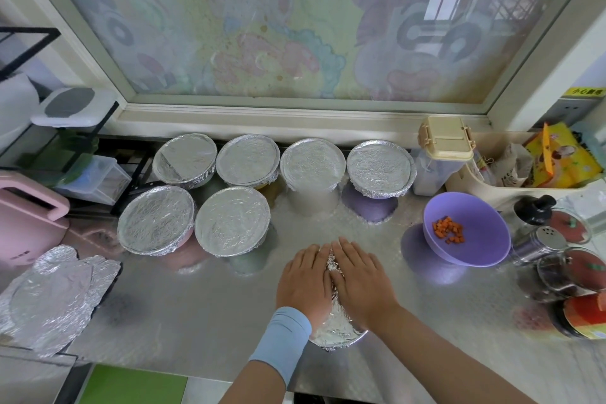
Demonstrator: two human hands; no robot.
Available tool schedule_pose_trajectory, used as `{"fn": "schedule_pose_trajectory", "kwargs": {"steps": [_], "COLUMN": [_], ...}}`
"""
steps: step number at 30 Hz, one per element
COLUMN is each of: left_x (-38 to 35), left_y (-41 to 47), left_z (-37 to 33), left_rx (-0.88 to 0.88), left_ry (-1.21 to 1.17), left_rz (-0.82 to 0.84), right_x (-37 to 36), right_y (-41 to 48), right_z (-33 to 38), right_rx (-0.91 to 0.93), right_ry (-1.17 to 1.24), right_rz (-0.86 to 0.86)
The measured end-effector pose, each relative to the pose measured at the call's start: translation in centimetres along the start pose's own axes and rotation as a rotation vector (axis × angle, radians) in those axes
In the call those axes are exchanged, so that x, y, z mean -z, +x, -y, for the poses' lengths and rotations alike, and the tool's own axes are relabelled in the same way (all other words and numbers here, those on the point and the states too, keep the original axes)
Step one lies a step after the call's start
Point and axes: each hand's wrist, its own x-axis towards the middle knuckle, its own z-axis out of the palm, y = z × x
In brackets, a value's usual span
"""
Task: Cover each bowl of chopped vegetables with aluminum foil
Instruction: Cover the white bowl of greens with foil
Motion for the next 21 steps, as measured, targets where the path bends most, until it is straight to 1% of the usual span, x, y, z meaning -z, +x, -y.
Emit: {"fn": "schedule_pose_trajectory", "kwargs": {"steps": [3, 6, 9, 12, 14, 15, 16, 19, 21], "left_x": [-0.2, -0.7, -0.1, -0.1, -0.4, -0.6, -0.9, -1.2, -0.7], "left_y": [-0.4, -0.9, -1.3, -2.1, -3.2, -3.7, -4.2, -4.3, -3.4], "left_z": [0.0, -0.3, -0.1, 1.0, 1.6, 1.9, 2.2, 2.7, 2.4], "left_rx": [0.019, 0.025, 0.085, 0.192, 0.210, 0.179, 0.121, -0.102, -0.219], "left_ry": [0.022, -0.009, -0.138, -0.302, -0.379, -0.385, -0.343, -0.067, 0.060], "left_rz": [-0.025, -0.049, -0.054, -0.085, -0.078, -0.086, -0.101, -0.071, -0.032], "right_x": [-0.4, -0.7, -0.4, -0.1, -0.2, -0.2, -0.2, 0.1, 0.5], "right_y": [-0.6, -1.9, -2.4, -2.4, -2.3, -2.1, -1.8, -0.8, -0.2], "right_z": [-0.2, -1.0, -1.4, -1.2, -1.1, -1.1, -1.1, -1.3, -1.4], "right_rx": [-0.003, -0.024, -0.075, -0.083, -0.083, -0.078, -0.064, 0.018, 0.072], "right_ry": [0.010, 0.071, 0.128, 0.140, 0.201, 0.236, 0.263, 0.253, 0.208], "right_rz": [0.008, 0.018, 0.021, 0.047, 0.054, 0.053, 0.055, 0.073, 0.095]}}
